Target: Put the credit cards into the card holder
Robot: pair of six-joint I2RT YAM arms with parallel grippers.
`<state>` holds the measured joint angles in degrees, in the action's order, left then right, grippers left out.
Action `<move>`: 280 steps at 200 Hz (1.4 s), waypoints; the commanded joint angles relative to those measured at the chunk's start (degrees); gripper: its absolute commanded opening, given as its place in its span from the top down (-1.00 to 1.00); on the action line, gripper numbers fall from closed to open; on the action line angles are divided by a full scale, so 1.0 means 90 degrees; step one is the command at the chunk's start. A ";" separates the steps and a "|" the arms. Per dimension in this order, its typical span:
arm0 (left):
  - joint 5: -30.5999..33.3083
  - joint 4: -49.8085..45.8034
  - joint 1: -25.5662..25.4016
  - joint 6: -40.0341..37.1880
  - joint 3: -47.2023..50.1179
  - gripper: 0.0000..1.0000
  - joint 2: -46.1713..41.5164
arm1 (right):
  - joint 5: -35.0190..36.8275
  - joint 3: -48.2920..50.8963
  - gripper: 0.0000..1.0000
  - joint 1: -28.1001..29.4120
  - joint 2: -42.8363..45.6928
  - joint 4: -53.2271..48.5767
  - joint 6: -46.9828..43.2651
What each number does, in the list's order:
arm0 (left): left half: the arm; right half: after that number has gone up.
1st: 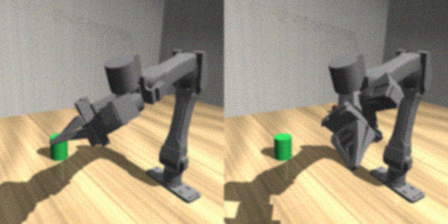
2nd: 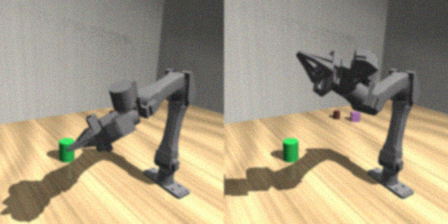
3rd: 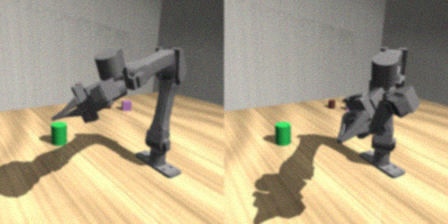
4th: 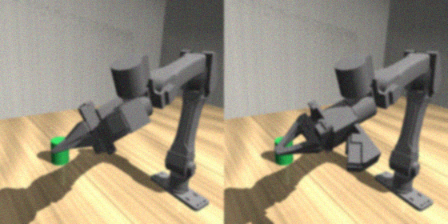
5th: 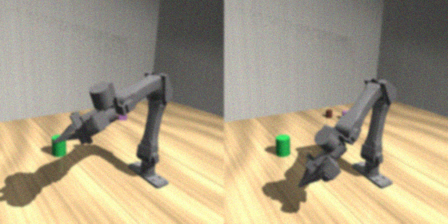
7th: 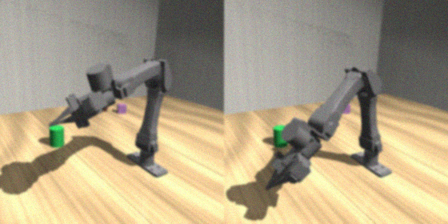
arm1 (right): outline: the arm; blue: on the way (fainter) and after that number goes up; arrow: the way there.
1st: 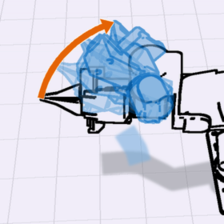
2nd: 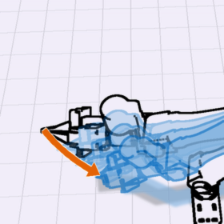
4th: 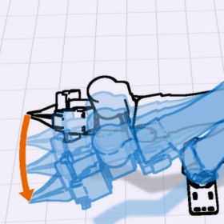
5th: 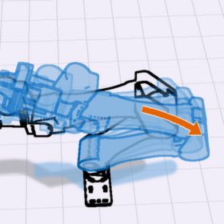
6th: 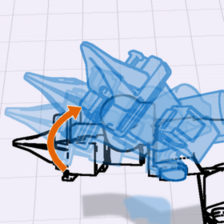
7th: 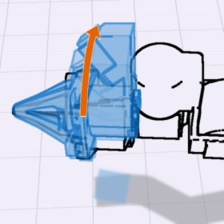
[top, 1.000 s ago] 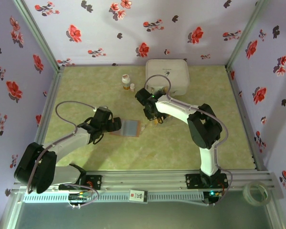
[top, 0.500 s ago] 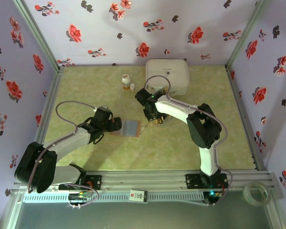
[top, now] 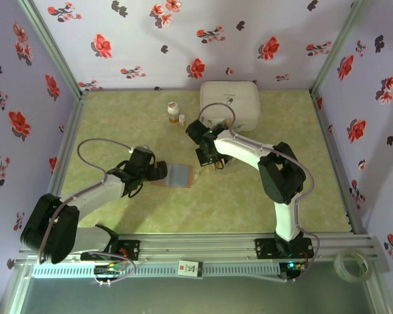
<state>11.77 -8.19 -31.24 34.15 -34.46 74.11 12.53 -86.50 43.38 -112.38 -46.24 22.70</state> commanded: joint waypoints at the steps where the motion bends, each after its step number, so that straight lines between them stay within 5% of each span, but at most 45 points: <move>1: -0.0067 -0.0041 -0.0043 -0.0139 -0.0157 -0.99 0.0142 | -0.0199 -0.0123 1.00 -0.0049 0.0553 -0.0097 0.0054; 173: -0.0148 0.0417 -0.0659 0.0103 -0.0478 -0.99 0.1141 | -0.1789 0.2363 1.00 -0.0527 0.3409 0.1684 0.0769; 280: 0.0403 -0.0353 -0.1256 0.0919 -0.0343 -0.99 0.0115 | -0.2913 0.3079 1.00 -0.0824 0.3824 0.2666 0.0884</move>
<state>12.10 -6.50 -42.17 39.79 -37.17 78.72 -8.27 -59.96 36.67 -79.37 -27.62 29.17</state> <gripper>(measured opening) 0.996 0.054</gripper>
